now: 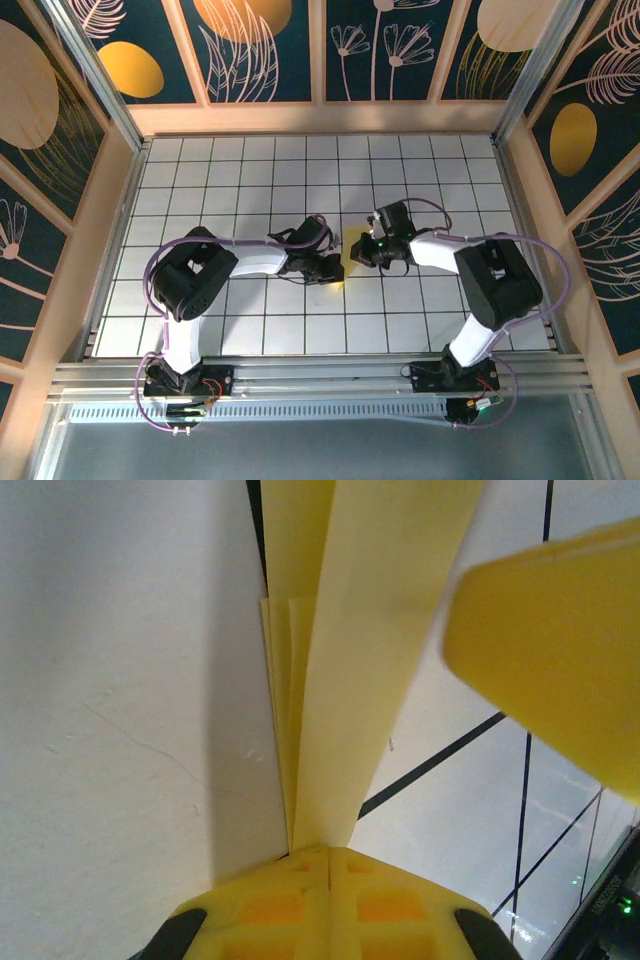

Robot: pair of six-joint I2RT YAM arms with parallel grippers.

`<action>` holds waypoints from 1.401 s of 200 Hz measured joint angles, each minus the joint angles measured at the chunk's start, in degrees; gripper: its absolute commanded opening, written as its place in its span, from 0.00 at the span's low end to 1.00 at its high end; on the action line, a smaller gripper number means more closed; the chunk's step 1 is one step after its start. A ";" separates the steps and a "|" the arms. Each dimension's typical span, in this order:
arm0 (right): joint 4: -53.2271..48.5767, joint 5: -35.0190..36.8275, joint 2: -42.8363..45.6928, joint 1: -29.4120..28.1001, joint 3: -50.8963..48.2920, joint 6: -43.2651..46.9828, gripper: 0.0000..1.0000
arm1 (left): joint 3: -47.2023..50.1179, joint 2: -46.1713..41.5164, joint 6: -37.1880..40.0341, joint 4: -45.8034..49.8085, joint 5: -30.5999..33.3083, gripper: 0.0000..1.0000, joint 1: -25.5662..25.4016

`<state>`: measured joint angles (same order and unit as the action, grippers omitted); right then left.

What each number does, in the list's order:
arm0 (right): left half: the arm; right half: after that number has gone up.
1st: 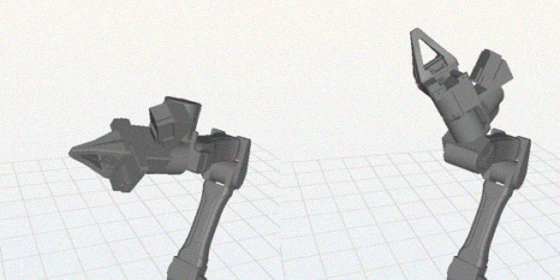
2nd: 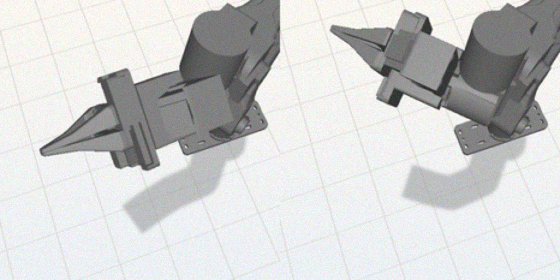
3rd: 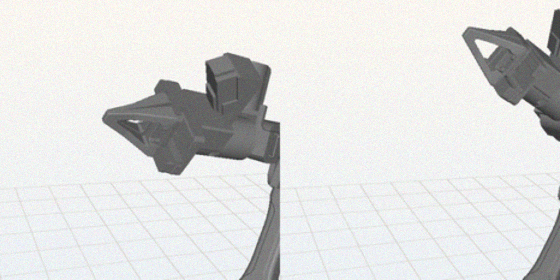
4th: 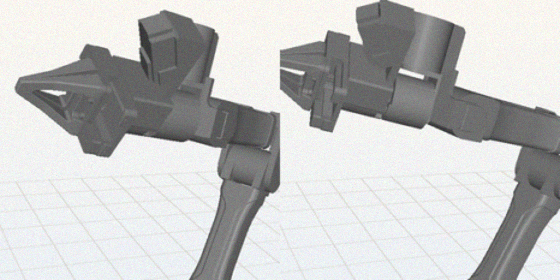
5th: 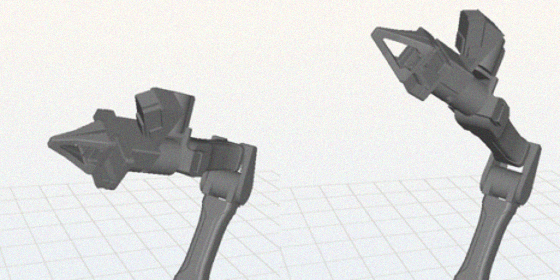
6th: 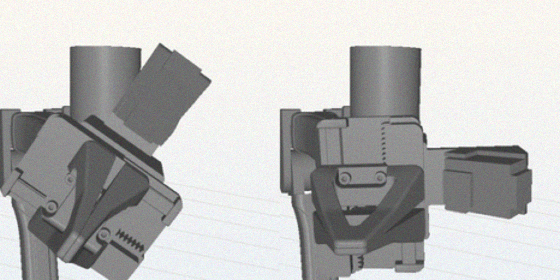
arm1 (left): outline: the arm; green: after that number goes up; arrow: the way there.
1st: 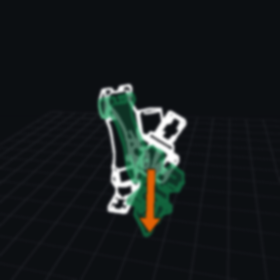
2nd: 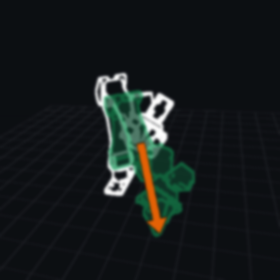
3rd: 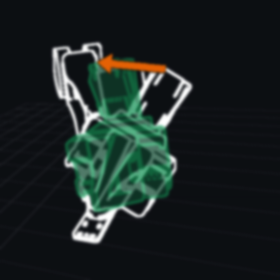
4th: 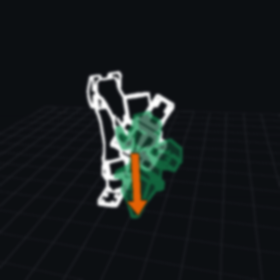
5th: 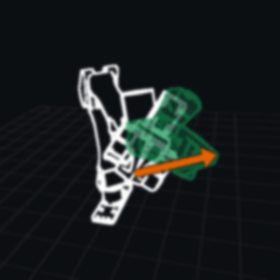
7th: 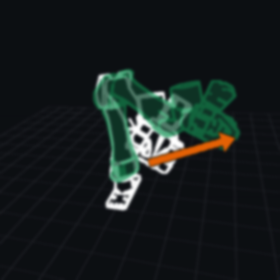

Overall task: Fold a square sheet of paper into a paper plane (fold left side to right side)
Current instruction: Fold the wing for the fifth time at the center of the table.

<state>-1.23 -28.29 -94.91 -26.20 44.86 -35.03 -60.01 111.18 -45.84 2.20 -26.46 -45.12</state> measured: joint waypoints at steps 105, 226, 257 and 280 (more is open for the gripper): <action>2.99 0.04 -2.71 -3.15 -1.88 -3.52 0.00 | -2.69 0.11 1.49 4.76 3.87 0.00 -1.25; 3.76 -4.22 -6.32 2.38 0.48 0.20 0.00 | -6.12 1.60 2.73 8.11 6.21 0.00 -1.95; 3.80 -4.33 -7.80 5.55 2.25 1.70 0.00 | -6.23 1.62 2.80 8.31 6.45 0.00 -2.14; 3.78 -4.74 -8.98 7.93 3.56 2.84 0.00 | -6.34 1.62 2.80 8.46 6.60 0.00 -2.16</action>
<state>2.55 -33.04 -103.90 -18.26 48.42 -32.18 -66.35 112.79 -43.05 10.66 -19.86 -47.29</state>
